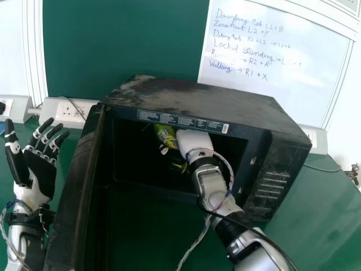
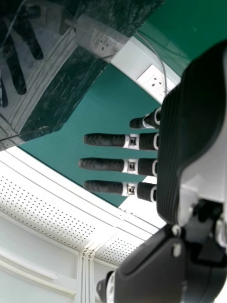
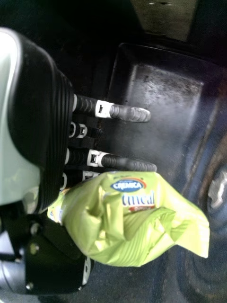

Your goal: Put biscuit inside oven

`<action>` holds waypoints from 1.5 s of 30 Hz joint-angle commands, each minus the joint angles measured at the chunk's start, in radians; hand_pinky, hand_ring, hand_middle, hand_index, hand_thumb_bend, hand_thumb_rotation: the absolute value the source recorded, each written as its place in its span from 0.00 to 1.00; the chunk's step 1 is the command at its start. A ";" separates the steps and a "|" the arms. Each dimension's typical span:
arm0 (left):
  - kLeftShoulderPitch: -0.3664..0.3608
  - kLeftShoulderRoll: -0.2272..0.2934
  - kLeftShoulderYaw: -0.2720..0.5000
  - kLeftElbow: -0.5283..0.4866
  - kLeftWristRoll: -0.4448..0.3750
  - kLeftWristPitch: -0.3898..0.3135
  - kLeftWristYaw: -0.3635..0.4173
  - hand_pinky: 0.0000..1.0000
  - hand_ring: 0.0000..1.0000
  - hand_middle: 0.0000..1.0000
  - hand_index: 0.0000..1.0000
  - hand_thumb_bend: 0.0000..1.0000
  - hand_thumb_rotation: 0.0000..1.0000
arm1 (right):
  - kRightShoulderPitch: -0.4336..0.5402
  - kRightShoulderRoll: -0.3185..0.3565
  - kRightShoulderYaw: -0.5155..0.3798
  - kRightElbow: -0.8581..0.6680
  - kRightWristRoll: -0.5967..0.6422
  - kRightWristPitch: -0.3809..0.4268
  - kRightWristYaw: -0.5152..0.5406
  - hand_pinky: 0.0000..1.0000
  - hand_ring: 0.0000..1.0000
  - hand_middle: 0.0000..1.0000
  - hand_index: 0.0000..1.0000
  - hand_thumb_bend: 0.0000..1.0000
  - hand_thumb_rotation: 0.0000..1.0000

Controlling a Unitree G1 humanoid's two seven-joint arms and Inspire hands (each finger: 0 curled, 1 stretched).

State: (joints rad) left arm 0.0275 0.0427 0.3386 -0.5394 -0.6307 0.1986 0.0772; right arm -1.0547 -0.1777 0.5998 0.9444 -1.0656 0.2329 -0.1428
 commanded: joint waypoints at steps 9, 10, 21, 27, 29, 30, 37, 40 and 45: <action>0.000 0.001 -0.005 -0.012 0.004 0.003 0.005 0.66 0.64 0.65 0.68 0.72 0.53 | -0.056 0.007 0.016 0.073 0.049 -0.015 -0.081 0.37 0.41 0.41 0.51 0.53 0.00; -0.001 0.001 -0.005 -0.012 0.004 0.003 0.006 0.66 0.64 0.65 0.68 0.73 0.53 | -0.059 0.008 0.018 0.078 0.052 -0.013 -0.083 0.36 0.41 0.41 0.51 0.53 0.00; -0.007 0.004 -0.009 -0.009 0.007 0.003 0.004 0.65 0.63 0.65 0.67 0.73 0.54 | -0.081 0.016 0.072 0.076 0.042 0.049 -0.001 0.49 0.51 0.46 0.50 0.53 0.00; -0.010 0.001 -0.011 -0.002 0.010 -0.003 0.002 0.65 0.64 0.64 0.67 0.74 0.54 | -0.093 0.014 0.092 0.038 0.049 0.078 0.142 0.70 0.66 0.64 0.60 0.79 0.19; -0.011 0.000 -0.010 -0.003 0.006 -0.001 0.003 0.65 0.63 0.64 0.67 0.74 0.54 | -0.088 0.013 0.087 0.017 0.056 0.091 0.173 0.75 0.70 0.67 0.63 0.84 0.18; -0.012 0.000 -0.010 -0.003 0.005 0.000 0.003 0.65 0.63 0.64 0.67 0.74 0.53 | -0.085 0.011 0.086 0.007 0.056 0.096 0.182 0.79 0.74 0.71 0.67 0.86 0.19; -0.011 0.002 -0.005 0.001 -0.002 -0.002 -0.002 0.64 0.63 0.64 0.67 0.73 0.53 | -0.072 0.001 0.092 -0.029 0.050 0.117 0.214 0.86 0.79 0.77 0.72 0.91 0.24; -0.009 0.005 -0.006 0.000 0.005 -0.004 -0.005 0.64 0.63 0.64 0.67 0.73 0.54 | -0.070 -0.005 0.096 -0.040 0.046 0.119 0.225 0.87 0.79 0.76 0.72 0.92 0.25; -0.008 0.005 -0.006 -0.007 0.000 0.004 0.002 0.65 0.64 0.65 0.67 0.73 0.54 | -0.069 -0.018 0.097 -0.093 0.042 0.144 0.304 0.89 0.82 0.77 0.67 0.91 0.25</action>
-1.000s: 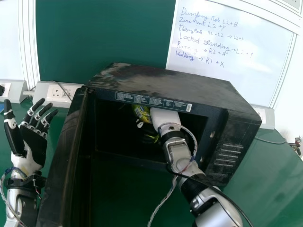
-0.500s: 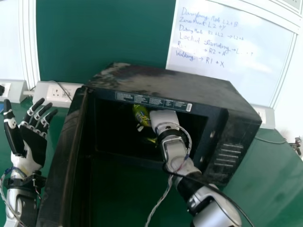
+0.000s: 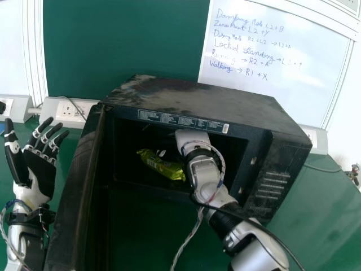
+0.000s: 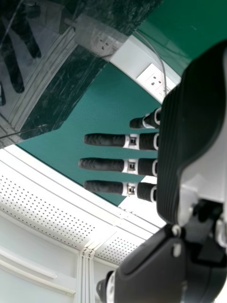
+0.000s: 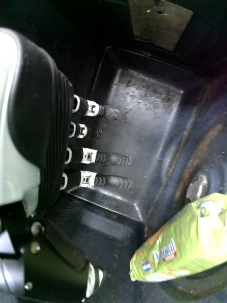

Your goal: Put biscuit inside oven

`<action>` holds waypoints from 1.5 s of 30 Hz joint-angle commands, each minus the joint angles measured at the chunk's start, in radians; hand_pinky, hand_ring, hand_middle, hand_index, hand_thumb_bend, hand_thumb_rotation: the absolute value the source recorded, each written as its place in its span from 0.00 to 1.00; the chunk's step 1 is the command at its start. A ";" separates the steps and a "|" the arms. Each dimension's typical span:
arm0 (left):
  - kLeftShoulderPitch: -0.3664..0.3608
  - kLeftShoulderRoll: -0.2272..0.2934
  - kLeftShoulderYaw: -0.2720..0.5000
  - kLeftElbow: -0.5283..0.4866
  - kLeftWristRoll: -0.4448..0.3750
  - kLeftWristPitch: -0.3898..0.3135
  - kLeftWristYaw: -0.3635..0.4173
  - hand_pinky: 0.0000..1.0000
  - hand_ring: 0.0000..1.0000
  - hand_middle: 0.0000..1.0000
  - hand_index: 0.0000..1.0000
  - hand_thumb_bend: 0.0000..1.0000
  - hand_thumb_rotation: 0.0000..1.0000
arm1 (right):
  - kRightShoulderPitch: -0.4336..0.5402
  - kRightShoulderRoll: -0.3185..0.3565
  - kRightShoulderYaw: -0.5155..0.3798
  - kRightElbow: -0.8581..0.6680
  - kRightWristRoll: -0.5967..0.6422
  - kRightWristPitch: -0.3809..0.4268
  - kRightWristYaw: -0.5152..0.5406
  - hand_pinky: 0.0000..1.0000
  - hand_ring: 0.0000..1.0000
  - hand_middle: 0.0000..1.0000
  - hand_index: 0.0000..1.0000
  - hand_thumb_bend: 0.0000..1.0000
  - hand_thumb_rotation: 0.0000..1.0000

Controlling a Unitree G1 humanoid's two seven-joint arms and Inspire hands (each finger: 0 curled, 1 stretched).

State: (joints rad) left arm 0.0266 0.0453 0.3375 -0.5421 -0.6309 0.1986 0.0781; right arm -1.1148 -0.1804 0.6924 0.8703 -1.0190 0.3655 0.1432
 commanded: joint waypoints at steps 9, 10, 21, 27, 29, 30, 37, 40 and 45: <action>-0.009 0.000 -0.002 0.000 -0.003 0.002 0.003 0.65 0.63 0.64 0.67 0.72 0.54 | 0.063 -0.058 -0.014 -0.219 -0.012 0.080 0.113 0.87 0.80 0.78 0.68 0.94 0.27; -0.008 0.000 -0.001 0.000 -0.003 0.002 0.003 0.65 0.63 0.64 0.67 0.72 0.54 | 0.076 -0.065 -0.016 -0.245 -0.016 0.090 0.117 0.87 0.81 0.78 0.66 0.92 0.25; -0.011 0.003 -0.001 0.003 -0.006 0.004 0.000 0.66 0.64 0.65 0.67 0.71 0.55 | 0.260 -0.101 -0.046 -0.534 -0.092 0.180 0.093 0.85 0.80 0.79 0.75 0.74 0.02; -0.014 0.005 -0.001 0.007 -0.007 0.002 -0.006 0.66 0.64 0.65 0.67 0.71 0.54 | 0.334 -0.109 -0.070 -0.684 -0.125 0.199 0.142 0.89 0.82 0.80 0.68 0.71 0.03; -0.015 0.006 -0.001 0.007 -0.008 0.004 -0.005 0.66 0.64 0.64 0.67 0.70 0.55 | 0.356 -0.110 -0.074 -0.723 -0.144 0.202 0.155 0.89 0.81 0.79 0.64 0.72 0.03; -0.015 0.006 -0.002 0.006 -0.007 0.004 -0.005 0.66 0.64 0.64 0.67 0.70 0.55 | 0.367 -0.111 -0.076 -0.742 -0.152 0.200 0.157 0.88 0.81 0.78 0.63 0.72 0.02; -0.014 0.005 -0.002 0.009 -0.013 0.003 -0.010 0.65 0.64 0.64 0.67 0.70 0.55 | 0.444 -0.119 -0.100 -0.851 -0.174 0.161 0.144 0.82 0.77 0.76 0.66 0.74 0.00; -0.014 0.005 -0.001 0.010 -0.018 0.004 -0.010 0.66 0.64 0.64 0.67 0.70 0.55 | 0.480 -0.110 -0.112 -0.886 -0.175 0.148 0.138 0.83 0.78 0.77 0.69 0.74 0.01; -0.011 0.003 -0.004 0.002 -0.010 0.005 0.003 0.66 0.64 0.65 0.67 0.70 0.56 | 0.541 -0.106 -0.115 -0.939 -0.189 0.128 0.156 0.84 0.77 0.77 0.66 0.72 0.07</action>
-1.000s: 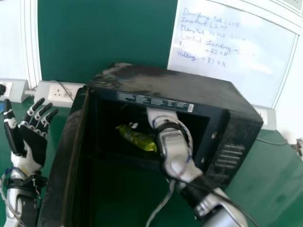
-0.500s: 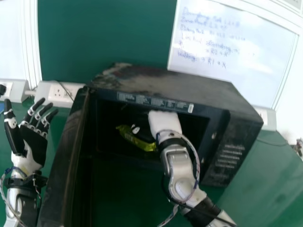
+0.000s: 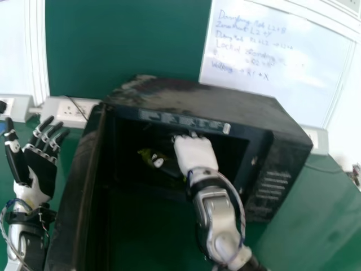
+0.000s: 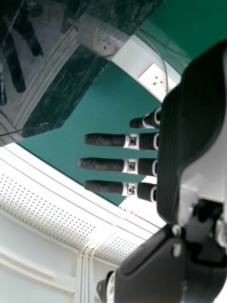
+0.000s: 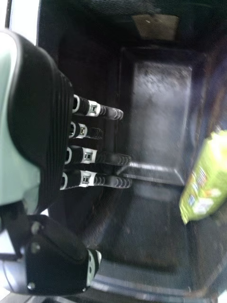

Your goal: Put biscuit inside oven

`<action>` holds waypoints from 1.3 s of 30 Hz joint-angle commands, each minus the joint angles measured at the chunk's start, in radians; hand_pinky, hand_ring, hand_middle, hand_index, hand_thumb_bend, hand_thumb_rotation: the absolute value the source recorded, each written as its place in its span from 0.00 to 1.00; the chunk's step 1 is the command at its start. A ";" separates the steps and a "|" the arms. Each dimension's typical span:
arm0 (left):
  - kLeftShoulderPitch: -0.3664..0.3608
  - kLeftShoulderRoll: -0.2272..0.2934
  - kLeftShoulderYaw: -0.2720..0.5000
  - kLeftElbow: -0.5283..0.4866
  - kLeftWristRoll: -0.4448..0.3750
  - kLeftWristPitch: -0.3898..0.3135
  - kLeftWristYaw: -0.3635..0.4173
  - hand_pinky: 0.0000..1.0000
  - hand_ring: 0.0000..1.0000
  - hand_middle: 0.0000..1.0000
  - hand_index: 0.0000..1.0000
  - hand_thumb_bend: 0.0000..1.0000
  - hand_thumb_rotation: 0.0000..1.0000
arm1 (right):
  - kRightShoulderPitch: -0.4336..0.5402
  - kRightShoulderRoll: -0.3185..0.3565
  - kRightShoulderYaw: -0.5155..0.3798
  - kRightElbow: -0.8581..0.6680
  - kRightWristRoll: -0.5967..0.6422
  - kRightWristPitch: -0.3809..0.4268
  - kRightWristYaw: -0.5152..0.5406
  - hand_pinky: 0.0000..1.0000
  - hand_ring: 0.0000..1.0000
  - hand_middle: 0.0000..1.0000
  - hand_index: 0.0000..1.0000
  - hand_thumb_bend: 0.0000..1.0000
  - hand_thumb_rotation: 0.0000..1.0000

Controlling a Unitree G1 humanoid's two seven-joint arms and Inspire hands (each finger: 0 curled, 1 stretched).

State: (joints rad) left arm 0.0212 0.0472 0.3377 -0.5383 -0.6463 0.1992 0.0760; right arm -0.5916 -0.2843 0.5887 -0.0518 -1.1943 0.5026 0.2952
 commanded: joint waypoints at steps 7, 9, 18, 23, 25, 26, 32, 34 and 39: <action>-0.003 0.000 -0.006 -0.001 0.003 0.000 0.000 0.66 0.64 0.65 0.68 0.69 0.54 | 0.083 -0.002 -0.021 -0.070 -0.039 -0.027 0.023 0.83 0.76 0.75 0.57 0.60 0.09; -0.003 0.000 -0.007 0.000 0.004 0.002 0.002 0.66 0.64 0.65 0.67 0.69 0.54 | 0.102 -0.004 -0.029 -0.091 -0.045 -0.032 0.023 0.82 0.75 0.74 0.52 0.54 0.12; -0.007 0.004 -0.001 0.009 -0.003 0.003 -0.004 0.65 0.64 0.64 0.67 0.71 0.53 | 0.176 -0.022 -0.076 -0.197 -0.062 -0.072 0.062 0.81 0.74 0.72 0.49 0.51 0.13; -0.006 0.007 0.000 0.008 -0.006 0.003 -0.009 0.66 0.64 0.65 0.67 0.70 0.54 | 0.210 -0.031 -0.104 -0.269 -0.076 -0.094 0.122 0.80 0.75 0.73 0.49 0.51 0.13; -0.007 0.006 -0.001 0.004 -0.006 0.006 -0.004 0.66 0.64 0.64 0.67 0.70 0.54 | 0.224 -0.035 -0.118 -0.300 -0.078 -0.102 0.145 0.80 0.76 0.73 0.49 0.51 0.13; -0.007 0.007 -0.001 0.005 -0.004 0.006 -0.004 0.66 0.64 0.64 0.67 0.70 0.54 | 0.231 -0.036 -0.125 -0.314 -0.083 -0.105 0.153 0.80 0.76 0.74 0.49 0.51 0.13; -0.003 0.002 -0.003 0.005 -0.007 0.009 -0.001 0.65 0.63 0.64 0.66 0.70 0.53 | 0.282 -0.051 -0.184 -0.401 -0.089 -0.144 0.151 0.78 0.75 0.74 0.49 0.51 0.14; 0.000 0.002 -0.006 0.004 0.000 0.009 -0.001 0.66 0.63 0.64 0.66 0.71 0.53 | 0.301 -0.059 -0.210 -0.430 -0.085 -0.160 0.151 0.77 0.75 0.73 0.50 0.51 0.14; 0.001 0.002 -0.009 0.007 0.009 0.003 -0.006 0.66 0.64 0.64 0.66 0.72 0.55 | 0.354 -0.058 -0.264 -0.482 -0.077 -0.180 0.159 0.75 0.75 0.74 0.49 0.51 0.14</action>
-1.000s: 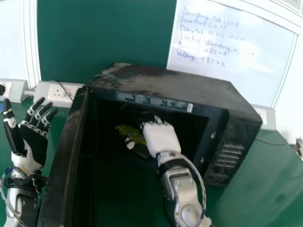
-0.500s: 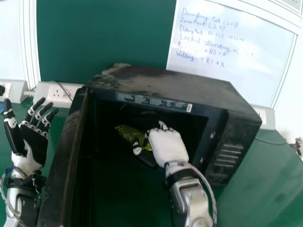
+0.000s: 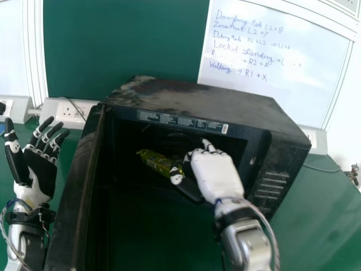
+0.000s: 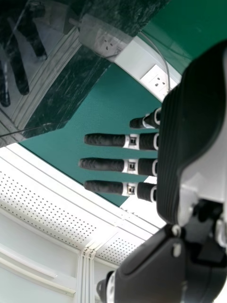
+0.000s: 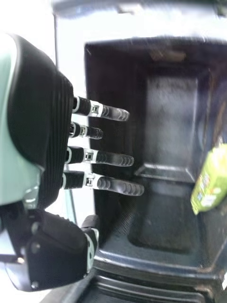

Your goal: Put biscuit inside oven

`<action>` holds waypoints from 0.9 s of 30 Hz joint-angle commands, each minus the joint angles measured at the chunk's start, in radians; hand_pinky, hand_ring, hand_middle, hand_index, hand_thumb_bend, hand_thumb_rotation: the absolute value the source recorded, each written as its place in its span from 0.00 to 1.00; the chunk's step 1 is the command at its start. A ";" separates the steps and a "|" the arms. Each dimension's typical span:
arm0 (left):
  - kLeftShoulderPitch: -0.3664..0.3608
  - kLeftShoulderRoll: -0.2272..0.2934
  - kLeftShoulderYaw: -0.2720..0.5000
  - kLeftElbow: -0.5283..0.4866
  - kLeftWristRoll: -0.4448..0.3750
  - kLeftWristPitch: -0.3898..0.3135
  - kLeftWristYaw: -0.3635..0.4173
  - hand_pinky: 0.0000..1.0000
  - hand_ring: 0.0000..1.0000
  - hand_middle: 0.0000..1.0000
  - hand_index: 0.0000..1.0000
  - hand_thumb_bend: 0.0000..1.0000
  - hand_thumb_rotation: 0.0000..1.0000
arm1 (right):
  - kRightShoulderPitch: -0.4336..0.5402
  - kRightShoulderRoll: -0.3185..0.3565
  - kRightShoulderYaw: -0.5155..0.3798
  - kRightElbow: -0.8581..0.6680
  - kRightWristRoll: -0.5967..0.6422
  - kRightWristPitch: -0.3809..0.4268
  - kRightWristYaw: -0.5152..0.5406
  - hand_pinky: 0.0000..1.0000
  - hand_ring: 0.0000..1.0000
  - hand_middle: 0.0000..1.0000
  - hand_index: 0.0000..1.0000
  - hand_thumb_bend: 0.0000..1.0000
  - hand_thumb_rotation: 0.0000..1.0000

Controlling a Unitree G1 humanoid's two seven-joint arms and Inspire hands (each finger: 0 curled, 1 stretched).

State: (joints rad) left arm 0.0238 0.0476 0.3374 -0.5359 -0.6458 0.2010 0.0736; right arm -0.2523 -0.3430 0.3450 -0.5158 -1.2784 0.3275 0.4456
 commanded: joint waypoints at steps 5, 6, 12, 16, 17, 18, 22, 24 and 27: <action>0.000 0.006 -0.007 0.008 0.011 0.000 -0.007 0.67 0.64 0.65 0.67 0.72 0.54 | 0.065 -0.004 -0.072 -0.060 0.026 -0.026 0.019 0.75 0.76 0.75 0.50 0.51 0.14; 0.000 0.008 -0.008 0.009 0.016 -0.001 -0.009 0.67 0.64 0.65 0.67 0.72 0.54 | 0.074 -0.004 -0.083 -0.064 0.036 -0.032 0.010 0.73 0.76 0.76 0.61 0.57 0.11; 0.001 0.005 -0.011 0.021 0.028 -0.006 -0.020 0.67 0.65 0.65 0.67 0.74 0.54 | 0.129 0.005 -0.163 -0.075 0.127 -0.061 -0.042 0.71 0.77 0.77 0.74 0.62 0.09; 0.000 0.001 -0.009 0.030 0.028 -0.009 -0.025 0.65 0.63 0.64 0.66 0.75 0.52 | 0.176 0.008 -0.217 -0.095 0.212 -0.065 -0.046 0.65 0.72 0.74 0.74 0.59 0.11; 0.001 0.003 -0.008 0.033 0.029 -0.011 -0.030 0.65 0.63 0.64 0.66 0.76 0.52 | 0.190 0.008 -0.229 -0.102 0.231 -0.067 -0.050 0.65 0.71 0.75 0.74 0.58 0.12; 0.002 0.005 -0.007 0.036 0.029 -0.013 -0.035 0.66 0.64 0.64 0.66 0.76 0.52 | 0.204 0.006 -0.241 -0.108 0.251 -0.073 -0.059 0.63 0.71 0.74 0.74 0.58 0.12; 0.003 0.005 -0.005 0.037 0.038 -0.010 -0.033 0.66 0.64 0.64 0.66 0.78 0.52 | 0.276 0.040 -0.315 -0.129 0.410 -0.111 -0.132 0.57 0.68 0.73 0.74 0.60 0.06; 0.004 0.004 -0.006 0.035 0.041 -0.008 -0.032 0.66 0.65 0.64 0.67 0.79 0.51 | 0.302 0.057 -0.351 -0.135 0.500 -0.132 -0.160 0.56 0.68 0.74 0.75 0.61 0.05; 0.005 0.004 -0.006 0.037 0.044 -0.008 -0.036 0.69 0.66 0.66 0.68 0.79 0.51 | 0.329 0.069 -0.398 -0.150 0.605 -0.126 -0.160 0.61 0.71 0.76 0.76 0.60 0.05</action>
State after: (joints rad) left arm 0.0292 0.0483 0.3355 -0.5030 -0.6089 0.1956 0.0419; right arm 0.0651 -0.2784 -0.0280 -0.6535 -0.7093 0.2020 0.2942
